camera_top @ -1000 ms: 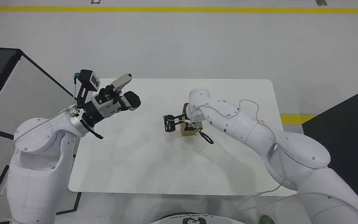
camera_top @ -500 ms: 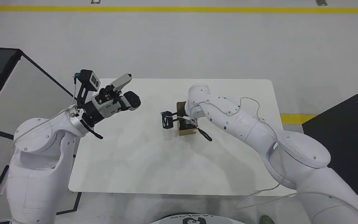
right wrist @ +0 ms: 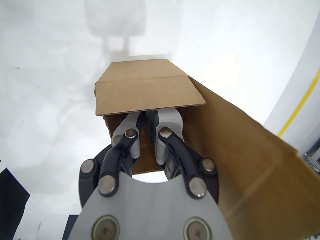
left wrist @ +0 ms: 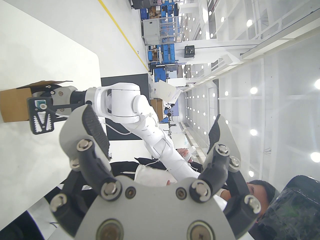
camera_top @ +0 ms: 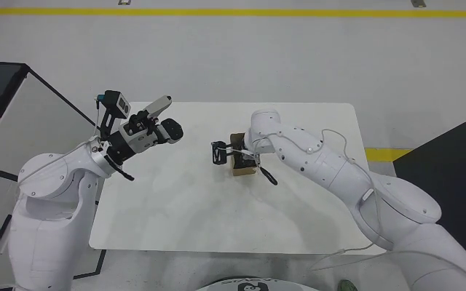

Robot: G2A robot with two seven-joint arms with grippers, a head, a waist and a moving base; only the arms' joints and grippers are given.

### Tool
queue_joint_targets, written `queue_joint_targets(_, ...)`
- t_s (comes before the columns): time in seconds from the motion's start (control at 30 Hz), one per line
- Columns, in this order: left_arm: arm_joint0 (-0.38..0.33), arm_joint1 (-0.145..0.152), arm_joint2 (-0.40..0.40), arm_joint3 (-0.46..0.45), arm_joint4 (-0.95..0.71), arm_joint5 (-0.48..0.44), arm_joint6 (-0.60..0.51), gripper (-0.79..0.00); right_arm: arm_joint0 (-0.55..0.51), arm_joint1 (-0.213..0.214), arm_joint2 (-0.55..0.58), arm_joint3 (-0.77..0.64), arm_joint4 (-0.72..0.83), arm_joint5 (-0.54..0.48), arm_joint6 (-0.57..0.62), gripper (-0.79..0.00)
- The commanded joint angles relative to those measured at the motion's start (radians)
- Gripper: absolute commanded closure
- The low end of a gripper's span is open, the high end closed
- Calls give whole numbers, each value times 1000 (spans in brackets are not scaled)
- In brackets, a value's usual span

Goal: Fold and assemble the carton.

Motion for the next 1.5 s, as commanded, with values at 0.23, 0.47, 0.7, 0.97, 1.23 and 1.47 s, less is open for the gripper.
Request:
queue_joint_targets(0.23,0,0,0,0,0,0,0,-785,-19,33,59,-27,21,-52,-28,0)
queue_joint_targets(0.47,0,0,0,0,0,0,0,-785,-42,70,116,-72,33,-89,-39,0)
queue_joint_targets(0.7,0,0,0,0,0,0,0,-785,-91,127,220,-122,69,-143,-101,0)
queue_joint_targets(0.97,0,0,0,0,0,0,0,-785,-223,225,415,-209,106,-283,-253,0)
queue_joint_targets(1.23,0,0,0,0,0,0,0,-785,-371,306,562,-306,124,-299,-402,0)
queue_joint_targets(1.47,0,0,0,0,0,0,0,-785,-393,317,585,-310,141,-299,-446,0)
